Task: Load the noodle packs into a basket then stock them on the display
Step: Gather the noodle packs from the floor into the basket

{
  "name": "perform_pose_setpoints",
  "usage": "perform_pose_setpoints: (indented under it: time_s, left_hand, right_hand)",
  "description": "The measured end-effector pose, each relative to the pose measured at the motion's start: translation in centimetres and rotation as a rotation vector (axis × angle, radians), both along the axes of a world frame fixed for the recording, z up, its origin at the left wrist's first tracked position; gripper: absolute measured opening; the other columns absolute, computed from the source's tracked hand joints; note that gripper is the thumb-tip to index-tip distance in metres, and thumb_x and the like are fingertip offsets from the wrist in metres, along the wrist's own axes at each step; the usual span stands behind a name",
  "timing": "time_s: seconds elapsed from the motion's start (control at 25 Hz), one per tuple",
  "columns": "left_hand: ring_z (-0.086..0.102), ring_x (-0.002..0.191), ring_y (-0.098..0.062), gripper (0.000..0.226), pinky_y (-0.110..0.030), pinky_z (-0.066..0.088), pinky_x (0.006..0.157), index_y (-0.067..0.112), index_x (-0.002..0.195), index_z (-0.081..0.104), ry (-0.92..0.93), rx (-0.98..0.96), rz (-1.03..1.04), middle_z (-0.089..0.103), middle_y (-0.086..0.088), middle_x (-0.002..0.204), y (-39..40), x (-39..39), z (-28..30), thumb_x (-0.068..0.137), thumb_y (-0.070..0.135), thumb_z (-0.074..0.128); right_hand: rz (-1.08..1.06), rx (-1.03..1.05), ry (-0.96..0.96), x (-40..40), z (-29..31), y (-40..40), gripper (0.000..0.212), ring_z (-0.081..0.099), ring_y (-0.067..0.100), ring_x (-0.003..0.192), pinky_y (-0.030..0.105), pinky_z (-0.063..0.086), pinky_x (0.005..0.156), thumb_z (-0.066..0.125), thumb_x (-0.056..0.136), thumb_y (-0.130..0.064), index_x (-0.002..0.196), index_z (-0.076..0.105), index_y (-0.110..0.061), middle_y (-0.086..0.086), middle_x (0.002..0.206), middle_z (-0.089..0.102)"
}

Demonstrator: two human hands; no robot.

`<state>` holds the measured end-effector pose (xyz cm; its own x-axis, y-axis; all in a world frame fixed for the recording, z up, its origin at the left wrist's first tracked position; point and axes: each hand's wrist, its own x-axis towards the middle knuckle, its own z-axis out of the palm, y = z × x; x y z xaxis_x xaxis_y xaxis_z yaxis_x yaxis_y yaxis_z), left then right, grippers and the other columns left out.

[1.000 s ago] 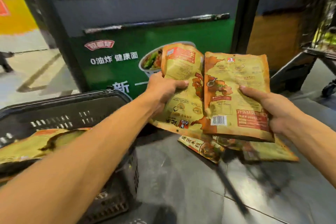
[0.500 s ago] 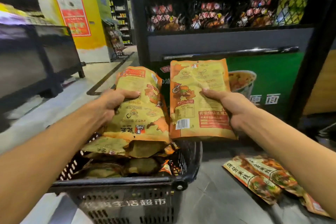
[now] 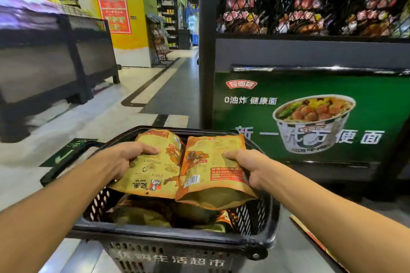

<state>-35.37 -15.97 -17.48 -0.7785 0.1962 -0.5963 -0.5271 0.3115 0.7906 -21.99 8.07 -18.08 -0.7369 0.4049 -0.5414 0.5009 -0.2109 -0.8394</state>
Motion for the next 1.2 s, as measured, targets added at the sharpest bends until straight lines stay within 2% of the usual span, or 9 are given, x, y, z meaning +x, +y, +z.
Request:
perform_pose_setpoints:
  time_s: [0.16,0.24,0.36,0.44,0.52,0.64,0.84,1.04,1.2]
  left_hand:
    - [0.074,0.062,-0.036,0.036,-0.047,0.062,0.061,0.0,0.12,0.064,-0.042,-0.093,-0.059,0.076,-0.022,0.085,0.1,-2.4,-2.8,0.088,0.012,0.075]
    - [0.073,0.062,-0.036,0.038,-0.046,0.061,0.063,0.0,0.121,0.061,-0.023,-0.156,-0.094,0.075,-0.022,0.083,0.2,-3.3,-3.2,0.087,0.013,0.076]
    - [0.071,0.069,-0.035,0.046,-0.044,0.056,0.061,-0.002,0.118,0.054,0.071,-0.269,-0.121,0.073,-0.021,0.089,0.5,-4.0,-3.7,0.085,0.017,0.08]
    - [0.068,0.076,-0.031,0.051,-0.039,0.052,0.058,0.003,0.121,0.045,0.153,-0.326,-0.123,0.068,-0.019,0.1,1.0,-4.1,-4.6,0.087,0.02,0.079]
    - [0.065,0.091,-0.029,0.074,-0.039,0.053,0.067,0.007,0.144,0.034,0.246,-0.408,-0.149,0.06,-0.019,0.127,1.1,-4.4,-5.5,0.088,0.025,0.078]
    - [0.052,0.126,-0.031,0.084,-0.044,0.048,0.101,0.011,0.156,0.024,0.321,-0.514,-0.245,0.043,-0.014,0.151,0.5,-4.8,-6.7,0.09,0.03,0.073]
    - [0.062,0.091,-0.022,0.054,-0.032,0.048,0.071,0.008,0.145,0.037,0.261,-0.493,-0.267,0.06,-0.008,0.106,0.0,-4.2,-7.8,0.099,0.025,0.061]
    - [0.04,0.142,-0.036,0.083,-0.052,0.037,0.114,0.025,0.158,0.026,0.479,-0.859,-0.289,0.036,-0.008,0.161,-1.0,-4.3,-8.4,0.089,0.062,0.053]
    - [0.027,0.15,-0.037,0.068,-0.05,0.025,0.121,0.018,0.158,0.025,0.502,-0.866,-0.406,0.025,-0.013,0.165,-0.3,-4.2,-8.3,0.101,0.05,0.044]
  right_hand:
    - [0.097,0.074,-0.108,-2.8,-1.6,0.5,0.015,0.066,0.024,0.048,0.037,0.058,0.044,0.063,0.1,-0.017,0.099,0.059,-0.003,0.015,0.071,0.071]
    - [0.176,0.138,-0.176,-4.4,-2.0,1.2,0.015,0.065,0.024,0.053,0.038,0.059,0.052,0.057,0.103,-0.017,0.098,0.061,-0.003,0.014,0.072,0.069]
    - [0.24,0.359,-0.204,-6.6,-3.1,1.4,0.018,0.068,0.033,0.078,0.041,0.061,0.064,0.05,0.102,-0.008,0.112,0.061,0.002,0.02,0.098,0.067]
    - [0.301,0.499,-0.212,-7.9,-4.7,1.5,0.04,0.058,0.038,0.123,0.042,0.052,0.098,0.047,0.1,-0.007,0.137,0.051,0.007,0.024,0.138,0.054]
    - [0.298,0.467,-0.204,-8.6,-5.6,0.8,0.046,0.043,0.035,0.141,0.025,0.045,0.101,0.043,0.102,-0.006,0.147,0.043,0.004,0.021,0.152,0.044]
    - [0.372,0.606,-0.21,-8.4,-4.8,0.0,0.039,0.052,0.031,0.133,0.024,0.043,0.096,0.036,0.107,-0.008,0.141,0.052,0.003,0.018,0.146,0.054]
    - [0.36,0.613,-0.242,-7.4,-6.5,0.3,0.037,0.062,0.028,0.117,0.031,0.047,0.092,0.037,0.106,-0.006,0.133,0.061,0.0,0.015,0.134,0.063]
    - [0.249,0.369,-0.133,-7.0,-6.5,0.6,0.023,0.065,0.022,0.067,0.024,0.052,0.046,0.044,0.099,-0.006,0.099,0.067,-0.002,0.011,0.087,0.065]
    - [0.241,0.229,-0.104,-6.0,-5.0,0.3,0.011,0.056,0.019,0.063,0.025,0.047,0.049,0.049,0.095,-0.009,0.089,0.058,-0.009,0.01,0.084,0.056]
